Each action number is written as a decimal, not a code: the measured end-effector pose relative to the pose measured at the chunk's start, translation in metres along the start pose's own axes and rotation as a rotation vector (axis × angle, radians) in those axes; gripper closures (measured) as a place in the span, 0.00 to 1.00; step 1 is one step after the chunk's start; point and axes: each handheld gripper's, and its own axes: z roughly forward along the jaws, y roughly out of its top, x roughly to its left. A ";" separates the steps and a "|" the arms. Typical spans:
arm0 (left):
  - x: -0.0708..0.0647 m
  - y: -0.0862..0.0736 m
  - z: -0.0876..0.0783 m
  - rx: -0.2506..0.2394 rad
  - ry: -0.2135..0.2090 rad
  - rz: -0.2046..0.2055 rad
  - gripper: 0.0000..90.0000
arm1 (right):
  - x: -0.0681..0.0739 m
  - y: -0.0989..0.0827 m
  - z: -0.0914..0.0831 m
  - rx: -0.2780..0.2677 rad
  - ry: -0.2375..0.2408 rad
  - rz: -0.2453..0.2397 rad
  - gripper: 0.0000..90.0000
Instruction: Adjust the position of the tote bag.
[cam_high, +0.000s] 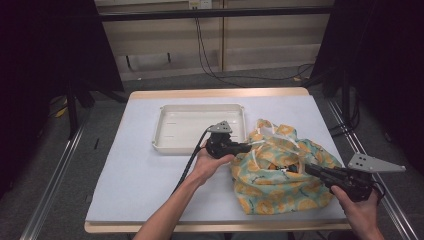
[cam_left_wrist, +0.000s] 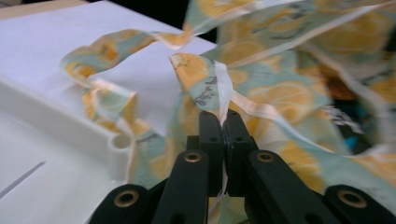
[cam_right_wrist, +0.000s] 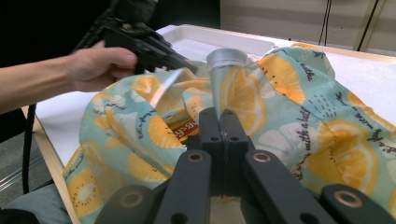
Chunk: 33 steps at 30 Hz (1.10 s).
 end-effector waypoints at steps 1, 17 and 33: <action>0.000 0.000 0.000 0.000 0.000 0.000 0.99 | 0.000 0.000 0.000 0.000 0.000 0.000 1.00; -0.090 0.020 -0.078 -0.082 -0.111 0.221 1.00 | -0.012 0.001 -0.013 -0.042 -0.091 0.034 0.96; -0.101 -0.053 -0.054 0.104 -0.182 0.142 0.92 | 0.000 0.008 -0.023 -0.053 -0.078 0.018 0.65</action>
